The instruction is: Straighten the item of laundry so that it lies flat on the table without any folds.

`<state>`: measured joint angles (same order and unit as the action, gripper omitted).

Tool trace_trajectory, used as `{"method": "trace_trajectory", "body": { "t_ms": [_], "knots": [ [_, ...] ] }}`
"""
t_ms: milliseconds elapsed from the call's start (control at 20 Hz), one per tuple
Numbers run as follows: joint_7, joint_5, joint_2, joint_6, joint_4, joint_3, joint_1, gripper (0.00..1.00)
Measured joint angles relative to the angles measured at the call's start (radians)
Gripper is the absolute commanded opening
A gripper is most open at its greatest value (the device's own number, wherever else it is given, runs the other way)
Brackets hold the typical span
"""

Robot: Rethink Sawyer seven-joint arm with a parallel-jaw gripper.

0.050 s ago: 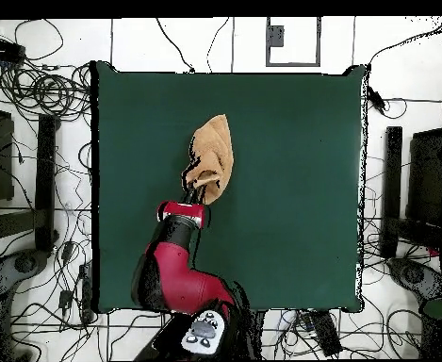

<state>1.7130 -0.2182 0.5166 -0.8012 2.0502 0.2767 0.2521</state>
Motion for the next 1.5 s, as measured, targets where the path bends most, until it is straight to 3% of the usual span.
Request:
{"method": "trace_trajectory", "body": {
  "t_ms": [300, 600, 800, 1200, 1500],
  "knots": [
    [0.0, -0.024, 0.002, 0.0, 0.0, 0.032, 0.021, 0.0],
    [0.0, 0.051, 0.018, 0.004, 0.0, 0.033, -0.034, 0.0],
    [0.0, 0.091, 0.052, 0.101, -0.002, 0.034, -0.086, 0.0],
    [0.0, 0.147, 0.147, 0.566, -0.059, 0.036, -0.18, 0.0],
    [0.0, 0.304, 0.231, 0.818, -0.128, 0.036, -0.234, 0.0]
  ]
}}
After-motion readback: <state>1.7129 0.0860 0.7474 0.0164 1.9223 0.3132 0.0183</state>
